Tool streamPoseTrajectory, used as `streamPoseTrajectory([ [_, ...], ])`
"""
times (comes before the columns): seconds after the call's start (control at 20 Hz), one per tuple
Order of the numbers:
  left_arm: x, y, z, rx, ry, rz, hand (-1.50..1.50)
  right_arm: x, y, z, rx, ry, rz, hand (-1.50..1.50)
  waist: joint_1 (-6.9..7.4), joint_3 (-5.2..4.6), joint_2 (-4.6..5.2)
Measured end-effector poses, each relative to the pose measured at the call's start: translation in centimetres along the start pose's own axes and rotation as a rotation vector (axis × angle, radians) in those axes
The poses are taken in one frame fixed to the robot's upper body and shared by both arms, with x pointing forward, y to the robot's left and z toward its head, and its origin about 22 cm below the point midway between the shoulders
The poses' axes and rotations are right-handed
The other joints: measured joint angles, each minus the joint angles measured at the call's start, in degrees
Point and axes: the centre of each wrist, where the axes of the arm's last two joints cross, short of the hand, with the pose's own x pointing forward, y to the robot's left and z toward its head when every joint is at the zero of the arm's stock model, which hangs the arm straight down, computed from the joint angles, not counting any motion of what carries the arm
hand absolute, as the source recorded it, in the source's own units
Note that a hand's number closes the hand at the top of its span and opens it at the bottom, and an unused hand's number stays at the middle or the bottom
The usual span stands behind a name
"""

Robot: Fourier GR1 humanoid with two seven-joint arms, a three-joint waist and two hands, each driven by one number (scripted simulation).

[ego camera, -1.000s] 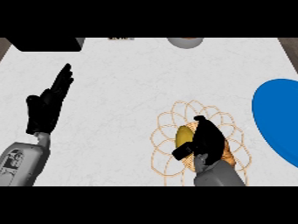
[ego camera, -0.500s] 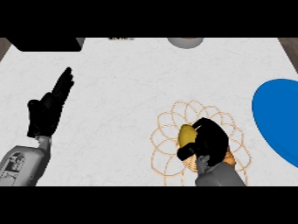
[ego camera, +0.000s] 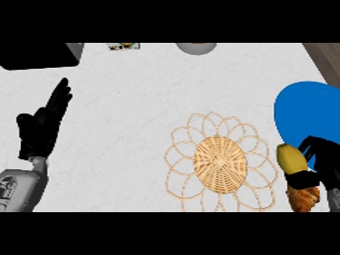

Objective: Pick the lemon from the placemat and place it in the plate

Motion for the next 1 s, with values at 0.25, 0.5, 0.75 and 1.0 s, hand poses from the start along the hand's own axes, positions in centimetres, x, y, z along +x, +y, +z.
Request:
streamPoseTrajectory([
  [0.25,-0.6,0.3,0.4,0.020,0.022,0.005,0.00,-4.5,-6.3,-2.1,-0.169,-0.189,-0.034,1.50,-1.48,0.23,-0.49],
  [0.5,-0.7,0.3,0.5,0.029,0.021,0.012,0.00,-8.1,-11.5,-3.1,-0.283,-0.390,-0.115,1.50,-1.80,0.31,-0.54],
  [0.75,-0.5,-0.1,0.6,0.019,0.008,0.011,0.00,-12.7,-15.1,-3.8,-0.300,-0.570,-0.222,1.50,-0.65,0.17,-0.06],
  [1.0,0.6,-1.3,0.0,-0.024,-0.022,0.005,0.00,-18.6,-17.8,-4.6,-0.236,-0.657,-0.329,1.50,2.20,-0.07,0.64],
])
